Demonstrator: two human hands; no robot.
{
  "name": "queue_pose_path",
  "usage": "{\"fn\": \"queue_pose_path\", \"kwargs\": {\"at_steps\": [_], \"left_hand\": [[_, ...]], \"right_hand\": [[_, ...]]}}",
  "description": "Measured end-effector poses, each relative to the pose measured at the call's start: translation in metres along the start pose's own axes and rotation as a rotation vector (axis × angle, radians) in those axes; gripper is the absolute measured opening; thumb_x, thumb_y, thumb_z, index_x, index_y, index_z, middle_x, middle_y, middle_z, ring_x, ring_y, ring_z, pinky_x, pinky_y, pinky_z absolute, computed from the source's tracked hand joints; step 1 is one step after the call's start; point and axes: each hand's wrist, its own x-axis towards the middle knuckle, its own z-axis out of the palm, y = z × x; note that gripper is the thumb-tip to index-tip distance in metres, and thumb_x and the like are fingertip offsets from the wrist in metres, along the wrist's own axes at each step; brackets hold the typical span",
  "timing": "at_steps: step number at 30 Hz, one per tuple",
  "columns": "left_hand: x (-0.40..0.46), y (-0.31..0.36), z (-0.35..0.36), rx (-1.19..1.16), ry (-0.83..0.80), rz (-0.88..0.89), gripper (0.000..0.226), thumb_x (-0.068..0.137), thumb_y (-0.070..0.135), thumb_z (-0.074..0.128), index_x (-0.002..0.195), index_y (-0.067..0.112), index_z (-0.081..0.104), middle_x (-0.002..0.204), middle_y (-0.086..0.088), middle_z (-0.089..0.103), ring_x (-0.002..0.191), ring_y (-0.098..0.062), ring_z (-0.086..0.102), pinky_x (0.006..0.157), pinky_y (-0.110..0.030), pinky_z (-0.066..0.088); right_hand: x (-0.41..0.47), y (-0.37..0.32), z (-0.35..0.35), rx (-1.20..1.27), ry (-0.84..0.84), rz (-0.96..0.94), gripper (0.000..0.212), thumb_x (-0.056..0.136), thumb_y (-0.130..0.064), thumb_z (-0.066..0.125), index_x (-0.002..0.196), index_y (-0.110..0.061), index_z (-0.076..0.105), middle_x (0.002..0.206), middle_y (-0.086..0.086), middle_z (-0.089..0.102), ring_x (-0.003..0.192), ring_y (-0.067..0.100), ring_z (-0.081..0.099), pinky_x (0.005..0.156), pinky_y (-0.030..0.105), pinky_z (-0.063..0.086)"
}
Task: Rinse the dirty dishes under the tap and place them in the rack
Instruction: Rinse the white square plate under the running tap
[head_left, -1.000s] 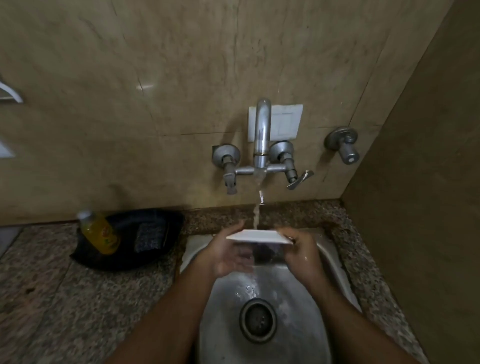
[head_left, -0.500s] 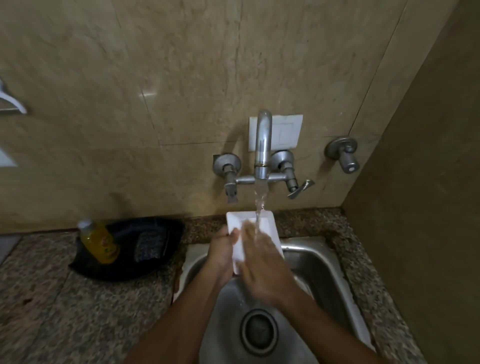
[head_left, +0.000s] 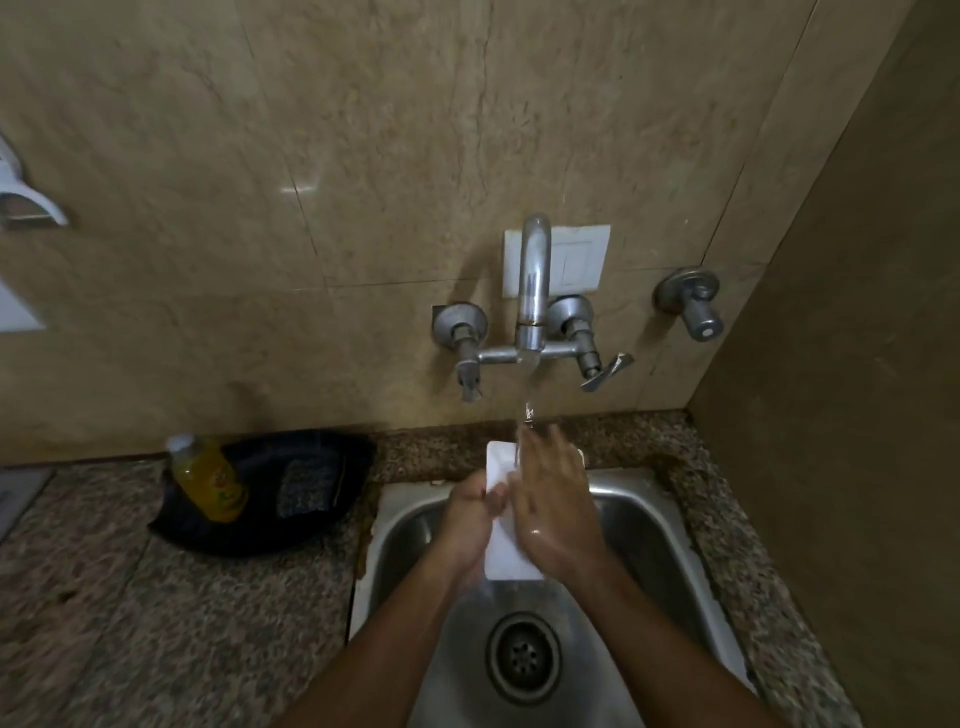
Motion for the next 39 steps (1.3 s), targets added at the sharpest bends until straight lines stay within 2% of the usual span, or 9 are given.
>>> {"fn": "queue_pose_path", "kwargs": {"at_steps": [3,5,13,18,22,29,33,36,39], "left_hand": [[0.0,0.0,-0.005,0.03,0.044,0.052,0.024,0.099,0.016,0.048,0.111,0.015,0.07,0.103,-0.011,0.075,0.099,-0.032,0.07,0.093,-0.054,0.054],[0.001,0.001,-0.009,0.087,0.045,0.118,0.023,0.098,0.01,0.05,0.11,0.021,0.068,0.106,-0.009,0.074,0.102,-0.033,0.068,0.094,-0.057,0.052],[-0.001,0.016,-0.016,0.078,-0.018,0.081,0.03,0.088,0.03,0.061,0.114,0.019,0.069,0.111,-0.012,0.073,0.106,-0.038,0.066,0.098,-0.059,0.049],[0.002,0.025,-0.007,-0.067,-0.029,0.013,0.031,0.104,0.02,0.041,0.115,0.013,0.069,0.111,-0.015,0.073,0.105,-0.033,0.069,0.096,-0.049,0.052],[-0.001,0.025,0.004,-0.153,-0.019,-0.036,0.034,0.106,0.019,0.036,0.114,0.01,0.067,0.107,-0.013,0.075,0.102,-0.027,0.071,0.091,-0.041,0.054],[0.007,0.017,0.004,-0.429,0.112,-0.137,0.028,0.104,0.02,0.044,0.118,0.001,0.058,0.108,-0.026,0.07,0.101,-0.04,0.069,0.095,-0.054,0.053],[0.009,0.029,0.019,-0.494,0.109,-0.101,0.029,0.104,0.02,0.04,0.118,0.002,0.059,0.111,-0.024,0.07,0.103,-0.039,0.067,0.089,-0.05,0.053],[0.013,0.034,0.01,-0.477,0.174,-0.133,0.03,0.104,0.023,0.042,0.118,0.004,0.06,0.114,-0.023,0.069,0.105,-0.04,0.066,0.095,-0.058,0.049],[0.013,0.03,-0.004,-0.443,0.231,-0.149,0.025,0.102,0.024,0.046,0.113,0.011,0.064,0.111,-0.017,0.071,0.104,-0.039,0.065,0.096,-0.065,0.045]], "right_hand": [[0.001,0.001,-0.005,0.014,-0.042,-0.177,0.061,0.1,-0.038,0.027,0.156,-0.015,0.02,0.162,0.003,0.024,0.15,0.017,0.017,0.121,0.041,0.019],[0.004,0.008,-0.008,0.073,0.03,-0.043,0.063,0.099,-0.043,0.019,0.156,-0.016,0.023,0.161,0.002,0.026,0.149,0.016,0.018,0.121,0.043,0.021],[0.006,0.007,-0.004,0.168,0.057,-0.08,0.055,0.102,-0.025,0.036,0.155,-0.025,0.021,0.161,0.0,0.026,0.15,0.017,0.018,0.122,0.036,0.014],[-0.006,0.0,0.001,-0.033,-0.015,-0.26,0.068,0.097,-0.027,0.036,0.158,-0.028,0.007,0.165,-0.009,-0.008,0.152,0.015,-0.004,0.122,0.043,0.009],[-0.007,-0.002,0.007,0.05,0.032,-0.168,0.066,0.098,-0.023,0.038,0.158,-0.027,0.009,0.16,-0.02,-0.014,0.151,0.011,-0.009,0.123,0.038,0.008],[-0.041,0.032,0.001,-0.085,-0.067,-0.505,0.066,0.095,-0.023,0.043,0.157,-0.02,0.02,0.164,-0.007,0.012,0.152,0.015,0.006,0.123,0.036,0.01],[-0.031,0.026,0.003,0.009,0.085,-0.179,0.061,0.1,-0.027,0.035,0.157,-0.022,0.014,0.165,-0.002,0.01,0.152,0.018,0.004,0.122,0.044,0.016],[-0.035,0.031,0.003,-0.011,0.051,-0.253,0.059,0.102,-0.029,0.031,0.157,-0.026,0.011,0.165,-0.007,0.005,0.152,0.012,-0.001,0.123,0.041,0.01],[-0.027,0.033,-0.003,0.328,0.072,0.053,0.057,0.102,-0.042,0.026,0.156,-0.035,0.006,0.165,-0.012,0.0,0.149,0.002,-0.005,0.122,0.036,0.012]]}}
